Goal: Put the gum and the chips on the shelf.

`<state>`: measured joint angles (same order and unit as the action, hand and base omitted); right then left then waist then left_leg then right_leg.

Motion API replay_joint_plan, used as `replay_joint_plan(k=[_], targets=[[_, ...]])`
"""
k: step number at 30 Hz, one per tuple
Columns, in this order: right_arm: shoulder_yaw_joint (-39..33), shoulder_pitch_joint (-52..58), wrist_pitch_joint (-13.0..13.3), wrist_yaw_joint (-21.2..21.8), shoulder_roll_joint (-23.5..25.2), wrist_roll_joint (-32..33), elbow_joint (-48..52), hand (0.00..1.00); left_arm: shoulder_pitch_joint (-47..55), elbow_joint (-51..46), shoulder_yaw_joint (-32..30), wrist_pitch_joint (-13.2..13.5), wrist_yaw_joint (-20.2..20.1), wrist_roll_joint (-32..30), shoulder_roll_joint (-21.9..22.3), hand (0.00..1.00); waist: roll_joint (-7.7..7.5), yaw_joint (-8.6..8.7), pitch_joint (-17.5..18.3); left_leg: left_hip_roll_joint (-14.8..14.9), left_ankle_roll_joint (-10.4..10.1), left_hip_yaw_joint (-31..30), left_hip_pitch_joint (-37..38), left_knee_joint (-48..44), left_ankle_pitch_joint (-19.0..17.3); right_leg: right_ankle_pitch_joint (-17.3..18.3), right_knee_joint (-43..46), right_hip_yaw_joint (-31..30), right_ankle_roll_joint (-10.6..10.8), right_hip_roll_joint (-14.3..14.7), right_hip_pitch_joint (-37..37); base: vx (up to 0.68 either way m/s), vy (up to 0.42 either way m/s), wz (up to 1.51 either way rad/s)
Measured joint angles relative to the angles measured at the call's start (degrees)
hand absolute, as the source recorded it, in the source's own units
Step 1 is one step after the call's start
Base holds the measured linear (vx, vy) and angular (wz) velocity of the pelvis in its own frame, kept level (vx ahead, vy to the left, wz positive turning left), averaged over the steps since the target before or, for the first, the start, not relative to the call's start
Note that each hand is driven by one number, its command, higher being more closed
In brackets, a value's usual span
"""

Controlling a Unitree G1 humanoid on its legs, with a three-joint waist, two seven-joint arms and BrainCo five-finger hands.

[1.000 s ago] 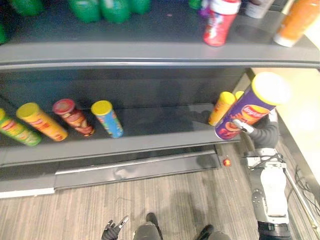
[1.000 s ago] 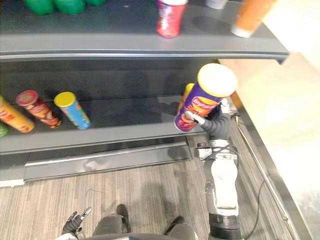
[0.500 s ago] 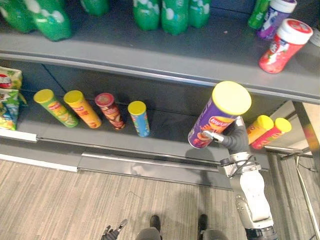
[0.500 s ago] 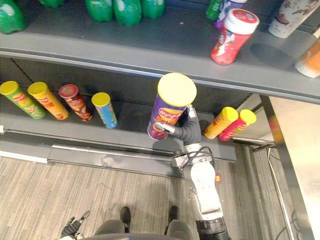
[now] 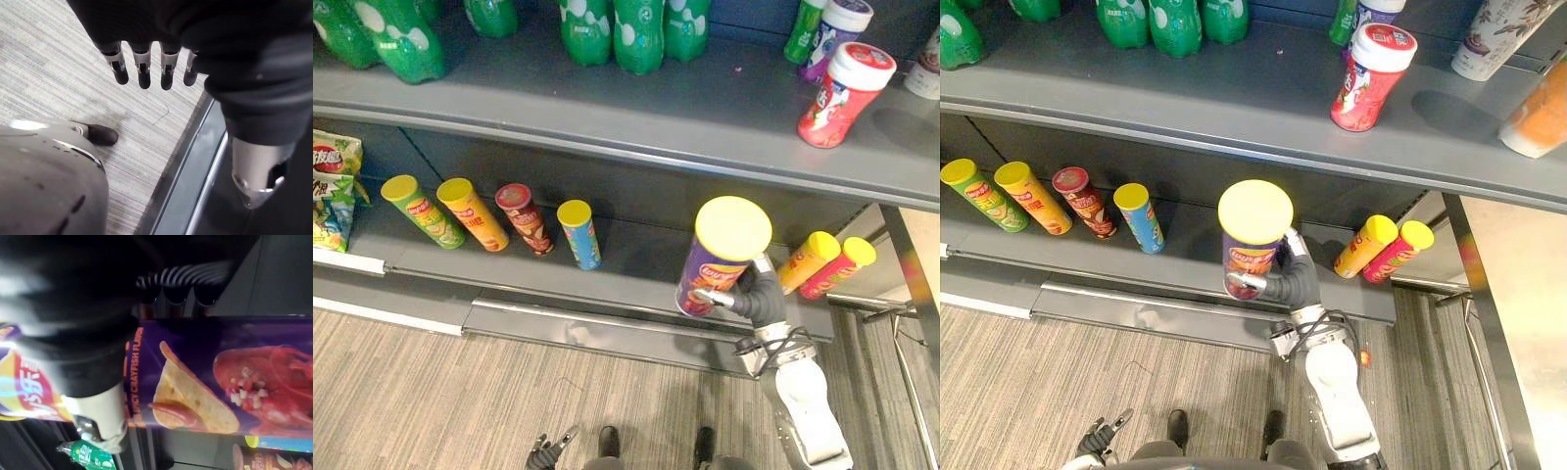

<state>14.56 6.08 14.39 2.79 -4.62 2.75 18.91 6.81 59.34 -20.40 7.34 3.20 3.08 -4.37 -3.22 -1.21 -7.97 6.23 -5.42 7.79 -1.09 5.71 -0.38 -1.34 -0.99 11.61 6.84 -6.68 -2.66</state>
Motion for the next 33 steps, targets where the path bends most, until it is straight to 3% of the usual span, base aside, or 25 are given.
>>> replay_joint_plan(k=[8,12,15,21,26,33], targets=[[2.2,-2.2,-0.1,-3.1,0.0,-3.2,-8.0,1.0,-2.9,-1.5,7.6,1.0,2.7,-1.8,-0.5,0.0,-0.09,0.79,1.2,-1.8,0.3,-0.7,-4.4,-0.4,2.4,-0.4,-0.2,0.6,-0.3,-1.7,-3.9,-0.01,0.022,0.09],[2.8,-7.0,-0.3,-6.3,0.2,-7.0,-12.2,1.0,-5.7,-7.7,12.1,2.2,4.4,-1.7,-0.3,0.0,0.27,0.77,0.9,-1.7,0.1,-2.2,-7.7,-0.3,4.2,-0.8,0.1,2.4,-0.7,-1.6,-6.0,-0.1,0.0,0.26],[1.2,-12.2,-0.3,-9.6,0.6,-9.7,-16.6,1.0,-7.5,-13.1,15.5,3.3,5.9,-1.7,-0.3,0.0,1.42,0.55,-1.5,-1.6,0.1,-3.4,-9.1,0.0,4.7,-1.0,0.6,3.6,-0.9,-1.6,-6.8,-0.16,0.005,0.24],[-5.1,-23.2,-1.8,-18.9,1.3,-14.2,-24.4,1.0,-8.7,-23.9,19.3,5.2,9.2,-1.0,-0.2,0.0,4.1,-1.5,-7.6,-1.0,0.5,-2.8,-12.8,-0.3,6.7,-0.8,4.3,4.3,-1.1,-1.9,-11.5,-0.1,0.011,0.1],[-13.7,-33.5,-2.5,-25.2,1.2,-16.0,-30.2,1.0,-11.3,-28.4,20.7,6.4,10.1,-0.9,-0.3,0.0,5.47,-2.53,-13.5,-2.4,1.1,-4.0,-16.8,-3.2,8.5,3.1,14.1,5.2,-1.5,-4.9,-17.7,-0.02,0.013,0.21],[-20.8,-43.9,-2.8,-30.7,-0.5,-15.5,-35.3,1.0,-12.2,-29.6,20.6,6.6,10.5,1.2,-0.8,0.0,8.11,-3.95,-15.6,-3.1,1.2,-5.3,-21.7,-4.2,8.7,4.2,18.2,5.7,-1.7,-6.3,-23.1,-0.02,-0.012,0.11]])
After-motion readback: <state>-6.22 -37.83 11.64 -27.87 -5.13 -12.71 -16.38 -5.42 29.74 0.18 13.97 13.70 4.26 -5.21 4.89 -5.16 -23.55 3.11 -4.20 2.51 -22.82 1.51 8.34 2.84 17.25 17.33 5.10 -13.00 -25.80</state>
